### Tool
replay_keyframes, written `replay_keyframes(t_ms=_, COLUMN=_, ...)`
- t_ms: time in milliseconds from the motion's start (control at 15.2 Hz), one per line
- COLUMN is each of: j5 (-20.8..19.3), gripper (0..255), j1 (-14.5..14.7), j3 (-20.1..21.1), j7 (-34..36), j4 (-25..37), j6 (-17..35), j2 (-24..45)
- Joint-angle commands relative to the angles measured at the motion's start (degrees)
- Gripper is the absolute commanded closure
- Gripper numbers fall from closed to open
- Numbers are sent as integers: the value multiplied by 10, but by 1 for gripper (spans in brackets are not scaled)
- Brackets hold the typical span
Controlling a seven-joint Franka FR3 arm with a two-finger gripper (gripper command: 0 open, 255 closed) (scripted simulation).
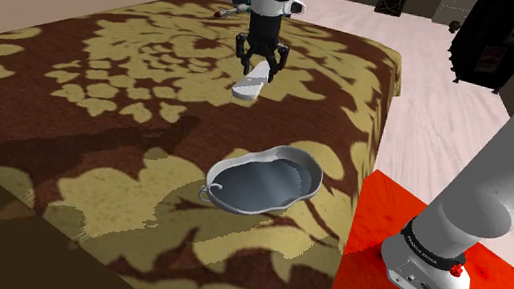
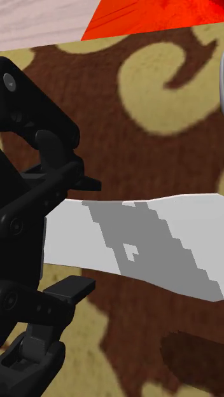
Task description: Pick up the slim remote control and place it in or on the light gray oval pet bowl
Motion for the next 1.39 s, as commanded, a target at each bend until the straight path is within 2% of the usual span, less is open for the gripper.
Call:
replay_keyframes(t_ms=0, j5=10, gripper=255, j1=8, j3=8, j7=14, j4=-41, j6=8, j2=-35)
replay_keyframes(t_ms=594, j5=59, gripper=255, j1=54, j3=53, j7=84, j4=-162, j6=15, j2=-159)
replay_keyframes(t_ms=1188, j5=117, gripper=255, j1=114, j3=116, j7=176, j4=-231, j6=1, j2=-255)
replay_keyframes(t_ms=1320, j5=118, gripper=255, j1=115, j3=118, j7=176, j4=-244, j6=16, j2=-253)
